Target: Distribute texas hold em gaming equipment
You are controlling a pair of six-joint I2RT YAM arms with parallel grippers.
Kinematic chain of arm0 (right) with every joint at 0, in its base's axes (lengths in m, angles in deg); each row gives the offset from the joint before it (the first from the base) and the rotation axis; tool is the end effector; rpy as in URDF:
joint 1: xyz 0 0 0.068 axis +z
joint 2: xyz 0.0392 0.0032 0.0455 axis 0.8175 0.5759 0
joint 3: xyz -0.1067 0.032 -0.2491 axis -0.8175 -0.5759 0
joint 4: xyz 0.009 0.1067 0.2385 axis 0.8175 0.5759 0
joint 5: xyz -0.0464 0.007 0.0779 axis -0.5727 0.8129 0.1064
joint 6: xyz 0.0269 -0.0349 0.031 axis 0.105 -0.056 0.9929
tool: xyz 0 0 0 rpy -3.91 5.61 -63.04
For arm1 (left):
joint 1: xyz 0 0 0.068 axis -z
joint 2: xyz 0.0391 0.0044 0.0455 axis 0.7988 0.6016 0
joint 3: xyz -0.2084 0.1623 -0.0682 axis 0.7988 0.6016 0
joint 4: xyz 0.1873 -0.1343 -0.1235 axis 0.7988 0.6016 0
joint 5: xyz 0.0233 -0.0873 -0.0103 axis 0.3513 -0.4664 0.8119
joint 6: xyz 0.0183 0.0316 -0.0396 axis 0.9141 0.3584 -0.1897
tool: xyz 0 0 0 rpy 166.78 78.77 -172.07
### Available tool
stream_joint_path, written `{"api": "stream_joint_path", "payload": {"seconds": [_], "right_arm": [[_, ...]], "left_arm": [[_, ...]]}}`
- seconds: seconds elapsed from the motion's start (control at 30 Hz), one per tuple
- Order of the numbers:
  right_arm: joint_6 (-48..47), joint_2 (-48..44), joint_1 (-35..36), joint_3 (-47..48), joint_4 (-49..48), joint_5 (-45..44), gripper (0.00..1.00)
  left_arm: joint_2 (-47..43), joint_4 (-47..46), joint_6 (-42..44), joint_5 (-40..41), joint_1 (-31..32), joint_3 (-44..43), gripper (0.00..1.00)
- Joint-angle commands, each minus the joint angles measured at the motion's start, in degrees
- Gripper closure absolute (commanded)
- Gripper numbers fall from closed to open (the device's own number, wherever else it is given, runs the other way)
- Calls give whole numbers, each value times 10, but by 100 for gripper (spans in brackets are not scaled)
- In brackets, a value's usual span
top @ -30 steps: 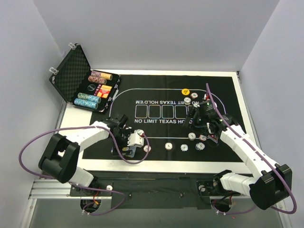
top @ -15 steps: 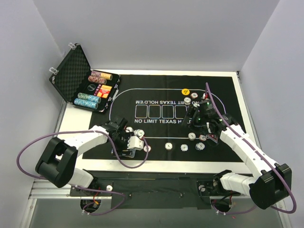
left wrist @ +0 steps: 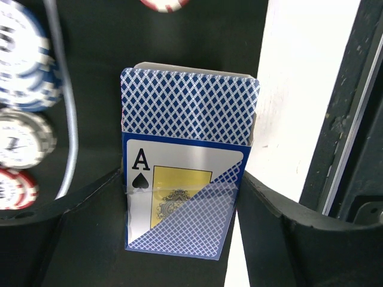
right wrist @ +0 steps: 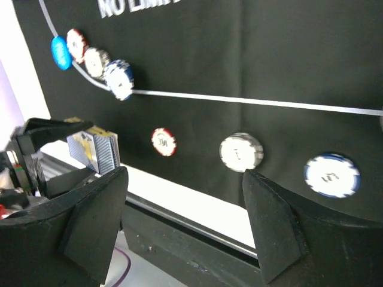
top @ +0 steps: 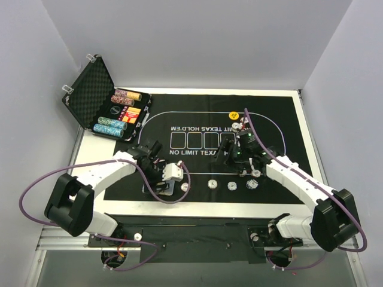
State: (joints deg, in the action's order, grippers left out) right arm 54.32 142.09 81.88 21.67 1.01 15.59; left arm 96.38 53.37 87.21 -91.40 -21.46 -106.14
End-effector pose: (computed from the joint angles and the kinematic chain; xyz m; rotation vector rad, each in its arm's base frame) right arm 0.2341 0.1323 0.2483 0.2060 2.3923 1.0187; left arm 0.1965 -0.1353 0.1846 2.0017 2.0346 -0.4459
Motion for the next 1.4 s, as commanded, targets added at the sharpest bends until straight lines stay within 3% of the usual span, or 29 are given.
{"api": "stream_joint_path", "payload": {"seconds": [0.0,0.2,0.7,1.0,1.37], "right_arm": [[36,20,44,-1,-90,37,27],[126,53,75,-35,-269,88,27],[233,174,168,-16,-511,125,26],[252,202,176,-7,-544,125,28],[280,238,188,11,-604,121,44]], "left_arm": [[-7,59,-34,-58,0,-82,90],[-13,86,-67,-70,2,-145,95],[16,145,-106,-59,1,-255,100],[21,147,-126,-38,1,-274,100],[23,137,-170,-32,2,-299,100]]}}
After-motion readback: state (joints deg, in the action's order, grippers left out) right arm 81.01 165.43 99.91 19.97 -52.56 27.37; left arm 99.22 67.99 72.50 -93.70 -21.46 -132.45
